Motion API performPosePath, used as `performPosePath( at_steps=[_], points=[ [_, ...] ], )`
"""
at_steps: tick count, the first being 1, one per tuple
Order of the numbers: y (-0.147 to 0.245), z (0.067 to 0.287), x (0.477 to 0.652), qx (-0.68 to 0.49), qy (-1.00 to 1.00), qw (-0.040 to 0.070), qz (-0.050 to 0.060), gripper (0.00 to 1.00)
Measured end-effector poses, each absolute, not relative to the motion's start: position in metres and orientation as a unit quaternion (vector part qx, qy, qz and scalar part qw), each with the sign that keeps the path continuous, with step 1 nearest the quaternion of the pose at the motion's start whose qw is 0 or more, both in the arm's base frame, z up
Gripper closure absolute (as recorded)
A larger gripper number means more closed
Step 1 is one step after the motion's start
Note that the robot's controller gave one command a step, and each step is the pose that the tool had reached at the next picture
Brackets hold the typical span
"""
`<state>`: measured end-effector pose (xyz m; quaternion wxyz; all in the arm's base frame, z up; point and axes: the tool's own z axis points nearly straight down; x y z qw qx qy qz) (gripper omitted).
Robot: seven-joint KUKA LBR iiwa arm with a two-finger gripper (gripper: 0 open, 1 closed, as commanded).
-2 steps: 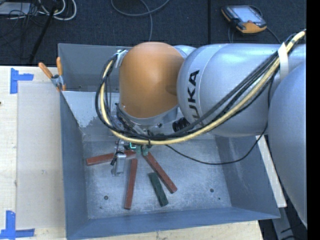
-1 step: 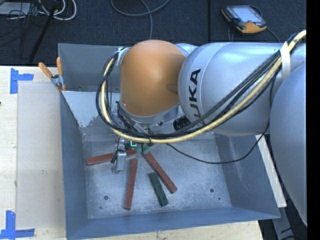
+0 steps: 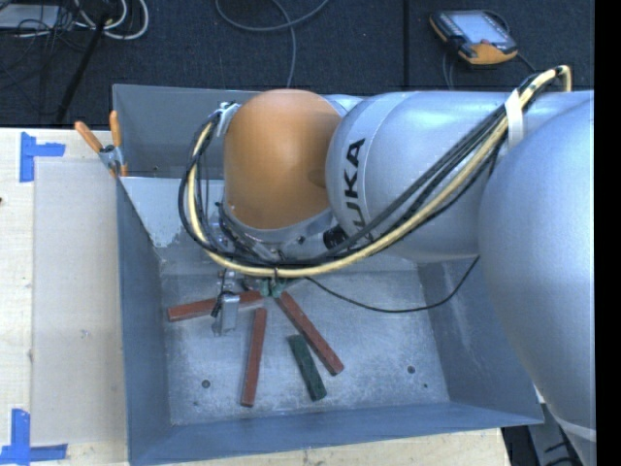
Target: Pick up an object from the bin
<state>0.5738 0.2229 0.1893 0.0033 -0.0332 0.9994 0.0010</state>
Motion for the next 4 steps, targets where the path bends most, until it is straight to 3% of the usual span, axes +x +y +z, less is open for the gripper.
performPosePath(
  at_steps=[1,2,3,4],
  points=[
    [0.214,0.125,0.581,-0.099,0.995,0.002,0.001,0.00],
    [0.177,0.086,0.590,-0.227,0.974,-0.001,0.001,0.00],
    [0.152,0.074,0.605,-0.239,0.971,-0.001,0.000,0.00],
    [0.175,0.071,0.618,-0.163,0.987,0.002,0.001,1.00]
  ],
)
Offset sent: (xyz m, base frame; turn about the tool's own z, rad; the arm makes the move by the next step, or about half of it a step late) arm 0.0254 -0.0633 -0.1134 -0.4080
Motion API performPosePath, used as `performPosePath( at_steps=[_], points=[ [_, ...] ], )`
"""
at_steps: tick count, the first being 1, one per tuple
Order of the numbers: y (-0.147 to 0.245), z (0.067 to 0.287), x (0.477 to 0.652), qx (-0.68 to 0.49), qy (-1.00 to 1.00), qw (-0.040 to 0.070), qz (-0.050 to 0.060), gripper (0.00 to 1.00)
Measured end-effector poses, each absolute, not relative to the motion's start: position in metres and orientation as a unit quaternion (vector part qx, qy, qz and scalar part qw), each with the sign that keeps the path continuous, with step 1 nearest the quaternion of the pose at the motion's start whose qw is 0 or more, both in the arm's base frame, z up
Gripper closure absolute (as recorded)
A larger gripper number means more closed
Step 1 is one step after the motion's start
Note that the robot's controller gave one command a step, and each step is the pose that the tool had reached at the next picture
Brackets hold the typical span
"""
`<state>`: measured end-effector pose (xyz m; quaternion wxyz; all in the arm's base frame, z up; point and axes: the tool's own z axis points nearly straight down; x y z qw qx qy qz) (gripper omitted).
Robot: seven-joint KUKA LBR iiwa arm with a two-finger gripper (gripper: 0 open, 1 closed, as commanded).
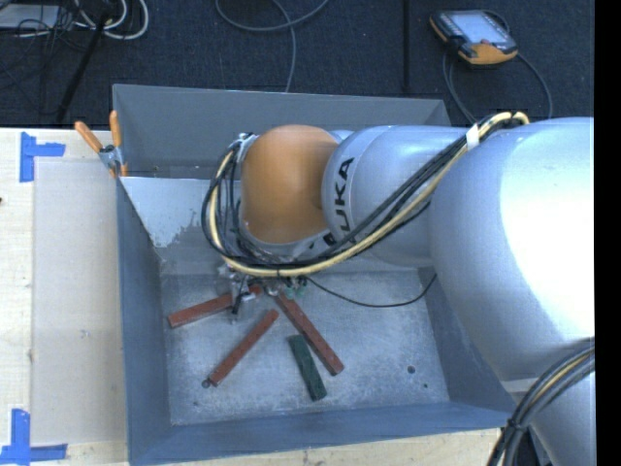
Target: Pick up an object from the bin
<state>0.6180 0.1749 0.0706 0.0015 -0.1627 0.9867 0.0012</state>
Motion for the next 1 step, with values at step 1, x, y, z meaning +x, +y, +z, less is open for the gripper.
performPosePath(
  at_steps=[1],
  points=[
    [0.1749,0.0706,0.6180,-0.162,0.987,0.001,0.001,1.00]
  ],
)
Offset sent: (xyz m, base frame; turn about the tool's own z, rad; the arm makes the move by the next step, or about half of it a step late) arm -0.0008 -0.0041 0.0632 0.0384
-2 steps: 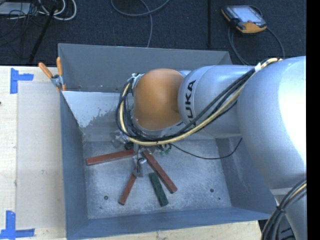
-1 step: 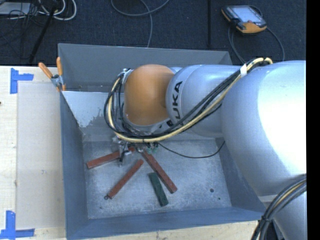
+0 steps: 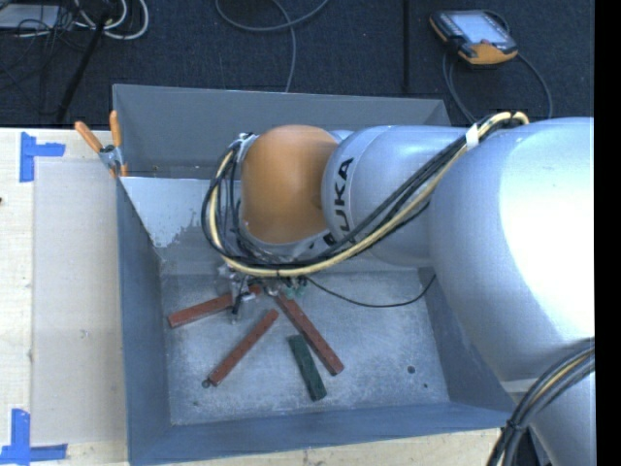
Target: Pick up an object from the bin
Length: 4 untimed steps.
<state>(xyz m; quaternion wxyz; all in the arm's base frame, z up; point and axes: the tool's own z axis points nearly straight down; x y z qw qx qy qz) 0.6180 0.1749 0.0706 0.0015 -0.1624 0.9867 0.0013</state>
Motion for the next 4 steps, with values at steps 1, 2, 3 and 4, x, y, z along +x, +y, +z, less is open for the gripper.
performPosePath(
  at_steps=[1,2,3,4],
  points=[
    [0.171,0.134,0.618,-0.143,0.990,0.001,0.001,0.00],
    [0.171,0.134,0.618,-0.143,0.990,0.001,0.001,0.00],
    [0.164,0.092,0.609,-0.138,0.990,0.001,0.000,0.00],
    [0.167,0.074,0.582,-0.250,0.968,-0.002,0.001,1.00]
  ],
)
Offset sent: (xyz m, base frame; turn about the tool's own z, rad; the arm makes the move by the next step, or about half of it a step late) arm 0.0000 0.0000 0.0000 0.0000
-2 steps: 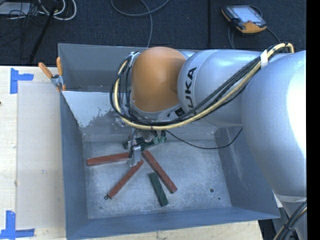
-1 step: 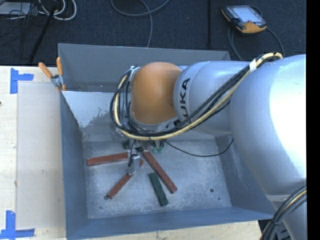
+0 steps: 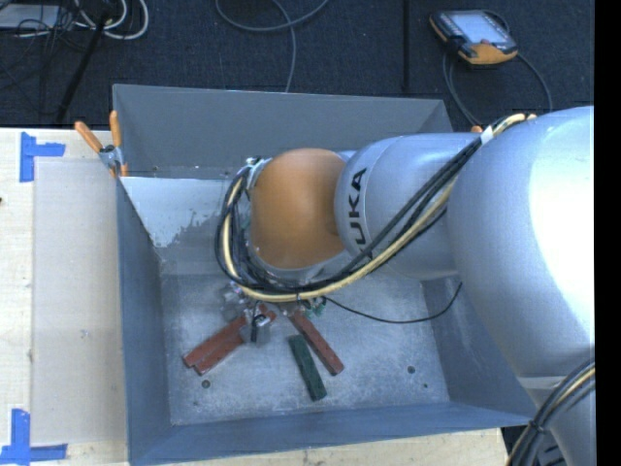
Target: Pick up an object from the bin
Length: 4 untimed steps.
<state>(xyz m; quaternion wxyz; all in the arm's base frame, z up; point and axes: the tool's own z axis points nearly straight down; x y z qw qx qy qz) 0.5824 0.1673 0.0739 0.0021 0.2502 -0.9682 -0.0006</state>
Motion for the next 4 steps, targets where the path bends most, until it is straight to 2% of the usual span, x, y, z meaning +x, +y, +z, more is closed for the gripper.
performPosePath(
  at_steps=[1,2,3,4],
  points=[
    [0.167,0.074,0.582,0.250,-0.968,0.002,-0.001,1.00],
    [0.155,0.078,0.579,0.249,-0.968,-0.004,-0.003,1.00],
    [0.147,0.077,0.584,0.228,-0.974,0.000,-0.004,1.00],
    [0.128,0.177,0.536,0.130,-0.992,-0.002,0.000,0.00]
  ],
)
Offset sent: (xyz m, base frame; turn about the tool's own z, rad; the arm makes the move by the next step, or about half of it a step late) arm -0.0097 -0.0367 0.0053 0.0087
